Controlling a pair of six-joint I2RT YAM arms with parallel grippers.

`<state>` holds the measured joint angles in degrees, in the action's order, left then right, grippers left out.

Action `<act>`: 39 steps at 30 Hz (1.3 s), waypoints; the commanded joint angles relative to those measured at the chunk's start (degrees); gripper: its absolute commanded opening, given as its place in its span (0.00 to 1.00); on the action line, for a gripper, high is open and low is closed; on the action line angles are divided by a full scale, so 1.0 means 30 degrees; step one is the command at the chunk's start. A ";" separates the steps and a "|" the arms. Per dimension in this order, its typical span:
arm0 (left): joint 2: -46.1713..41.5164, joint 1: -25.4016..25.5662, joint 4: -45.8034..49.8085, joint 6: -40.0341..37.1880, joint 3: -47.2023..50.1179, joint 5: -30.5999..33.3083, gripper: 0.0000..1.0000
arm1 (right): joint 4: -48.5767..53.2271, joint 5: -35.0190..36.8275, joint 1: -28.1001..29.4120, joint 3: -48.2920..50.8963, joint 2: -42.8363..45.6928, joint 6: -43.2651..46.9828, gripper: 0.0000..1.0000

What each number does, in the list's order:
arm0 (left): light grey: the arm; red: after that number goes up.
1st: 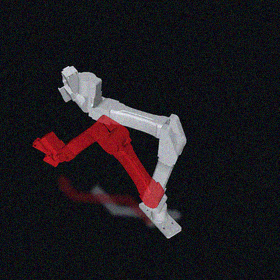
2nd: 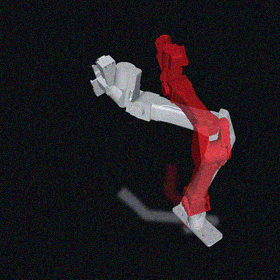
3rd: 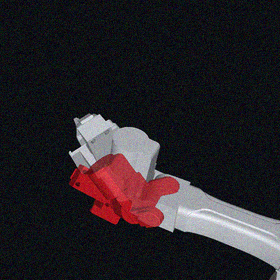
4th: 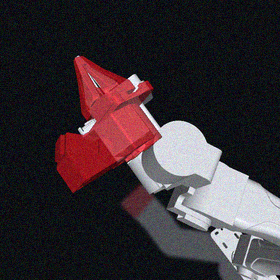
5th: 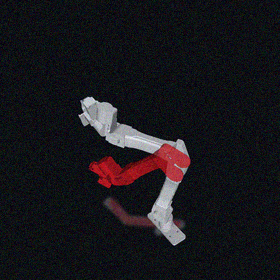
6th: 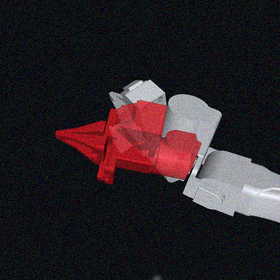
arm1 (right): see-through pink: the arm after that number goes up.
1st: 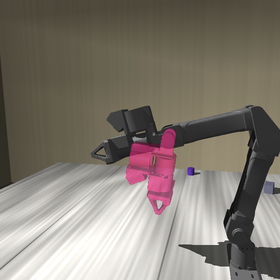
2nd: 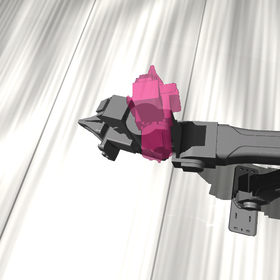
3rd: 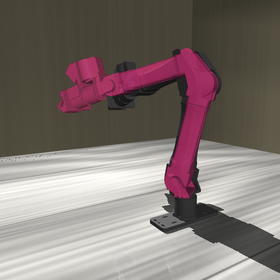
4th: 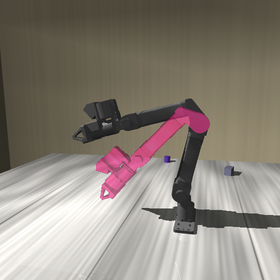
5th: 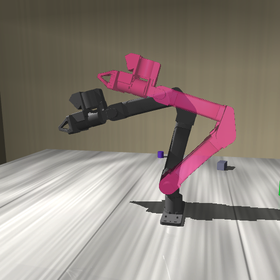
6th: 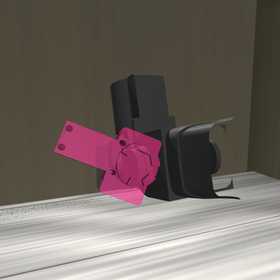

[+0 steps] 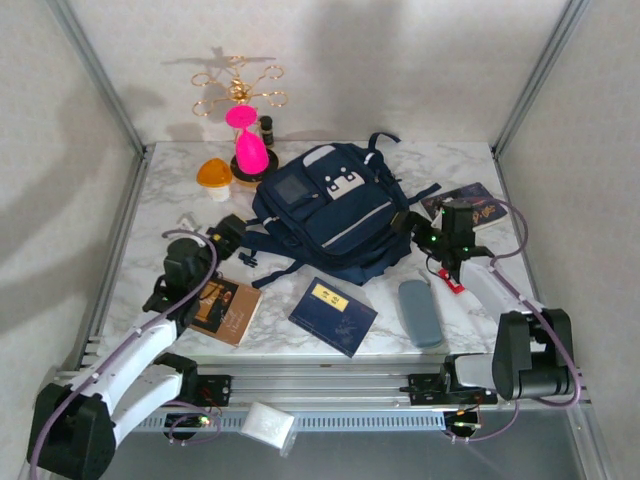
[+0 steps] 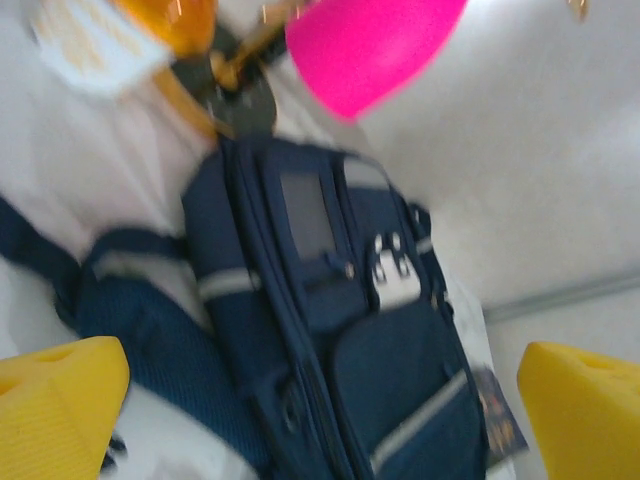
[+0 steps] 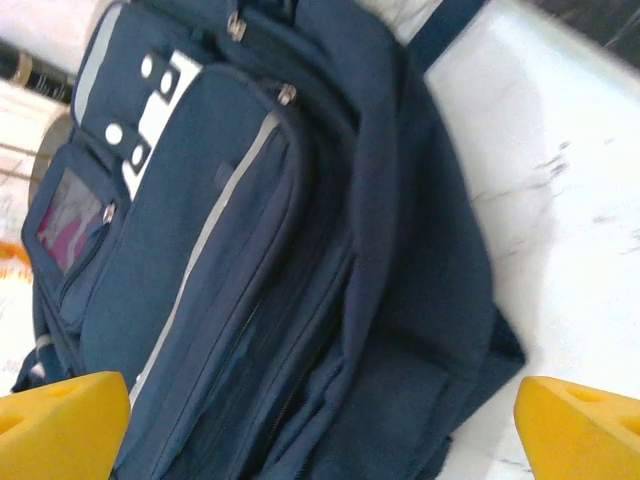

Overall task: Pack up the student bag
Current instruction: Rotate the student bag at the top-center of the table.

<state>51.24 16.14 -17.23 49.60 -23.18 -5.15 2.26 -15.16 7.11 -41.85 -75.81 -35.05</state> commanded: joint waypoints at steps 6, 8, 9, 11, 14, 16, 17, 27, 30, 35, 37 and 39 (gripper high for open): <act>0.1369 0.4582 0.0017 0.3718 0.0465 0.1843 0.99 | 0.1443 -0.0310 0.0352 -0.2333 -0.3460 0.1129 0.99; 0.2273 0.5530 -0.0389 0.4305 0.0261 0.2162 0.99 | 0.1443 -0.0325 0.0340 -0.2858 -0.4275 0.1110 0.99; 0.2773 0.6021 -0.1094 0.4452 0.0197 0.2335 0.99 | 0.1394 -0.0411 0.0352 -0.3129 -0.4656 0.1154 0.99; 0.3853 0.6699 -0.1871 0.4712 -0.0023 0.2404 0.99 | 0.1414 -0.0319 0.0324 -0.3620 -0.5296 0.1329 0.99; 0.5653 0.7400 -0.2078 0.4806 -0.0906 0.2235 0.99 | 0.1561 0.0012 0.0325 -0.4415 -0.6018 0.1349 0.99; 0.6789 0.7778 -0.2382 0.4852 -0.1464 0.2298 0.99 | 0.1516 -0.0252 0.0352 -0.4816 -0.6394 0.1196 0.99; 0.7410 0.7829 -0.2670 0.4823 -0.1756 0.2287 0.99 | 0.1446 -0.0310 0.0424 -0.5021 -0.6593 0.1194 0.99; 1.4163 0.8008 -0.5788 0.4995 -0.4875 0.0876 0.99 | 0.1331 -0.0038 0.0494 -0.6464 -0.8825 0.1165 0.80; 1.5208 0.7950 -0.6241 0.4862 -0.5459 0.1513 0.99 | 0.0667 -0.0747 0.0487 -0.6285 -0.8846 0.1194 0.58; 1.7021 0.7782 -0.6876 0.4595 -0.6926 0.1701 0.99 | 0.0393 -0.1518 0.0470 -0.5794 -0.8001 0.1190 0.27; 1.7706 0.7672 -0.6899 0.4349 -0.7734 0.1603 0.99 | 0.0330 -0.1744 0.0481 -0.5431 -0.7227 0.1194 0.09; 1.8340 0.7491 -0.6818 0.3800 -0.8692 0.1536 0.99 | 0.0288 -0.1872 0.0471 -0.4953 -0.6315 0.1321 0.00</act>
<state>104.01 39.35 -34.63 63.18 -44.99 -1.52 3.62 -18.00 8.14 -58.37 -99.50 -32.53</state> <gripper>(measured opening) 0.994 0.041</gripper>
